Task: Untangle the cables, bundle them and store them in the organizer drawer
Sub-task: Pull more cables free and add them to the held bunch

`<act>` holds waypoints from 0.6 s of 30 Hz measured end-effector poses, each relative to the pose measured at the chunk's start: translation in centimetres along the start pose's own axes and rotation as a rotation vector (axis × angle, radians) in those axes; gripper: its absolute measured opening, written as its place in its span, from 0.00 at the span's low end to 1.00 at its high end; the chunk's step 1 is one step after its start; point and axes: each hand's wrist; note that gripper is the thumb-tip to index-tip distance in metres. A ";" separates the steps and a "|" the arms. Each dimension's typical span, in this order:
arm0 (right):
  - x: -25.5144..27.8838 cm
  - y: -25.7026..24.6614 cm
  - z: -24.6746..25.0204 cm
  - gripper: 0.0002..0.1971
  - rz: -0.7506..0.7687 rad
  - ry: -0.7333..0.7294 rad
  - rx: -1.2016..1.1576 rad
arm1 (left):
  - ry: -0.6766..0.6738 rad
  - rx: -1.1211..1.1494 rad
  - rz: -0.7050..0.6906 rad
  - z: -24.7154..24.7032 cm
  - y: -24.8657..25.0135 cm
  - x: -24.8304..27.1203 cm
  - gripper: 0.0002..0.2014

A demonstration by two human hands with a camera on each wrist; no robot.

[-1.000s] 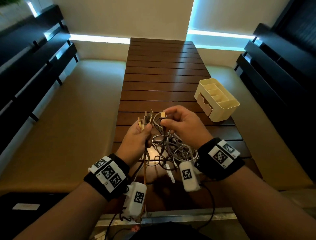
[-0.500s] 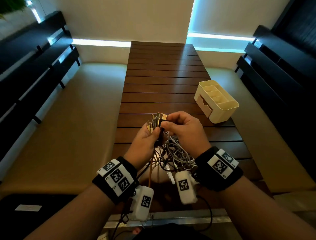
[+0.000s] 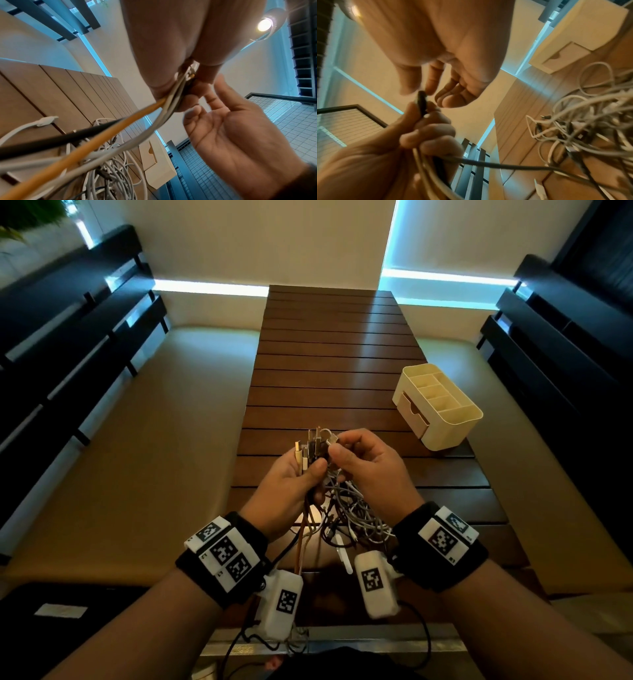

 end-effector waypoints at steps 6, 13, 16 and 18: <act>1.4 2.2 -1.2 0.11 -0.077 -0.290 0.001 | 0.044 0.052 -0.050 0.3 1.4 -0.4 0.14; 1.6 5.5 0.2 0.12 -0.167 -0.385 0.450 | 0.170 0.159 -0.173 1.4 3.8 -0.6 0.10; 1.9 6.6 1.4 0.11 -0.238 -0.310 0.435 | 0.202 0.095 -0.179 2.8 4.6 -0.3 0.12; 1.5 5.6 1.4 0.10 -0.211 -0.247 0.430 | 0.190 -0.054 -0.141 3.4 4.1 0.2 0.14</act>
Point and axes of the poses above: each hand's wrist, its own x-axis away from the middle knuckle, its own z-axis out of the back of the hand, y = z × x, and after that the axes turned 9 degrees about x, right-handed
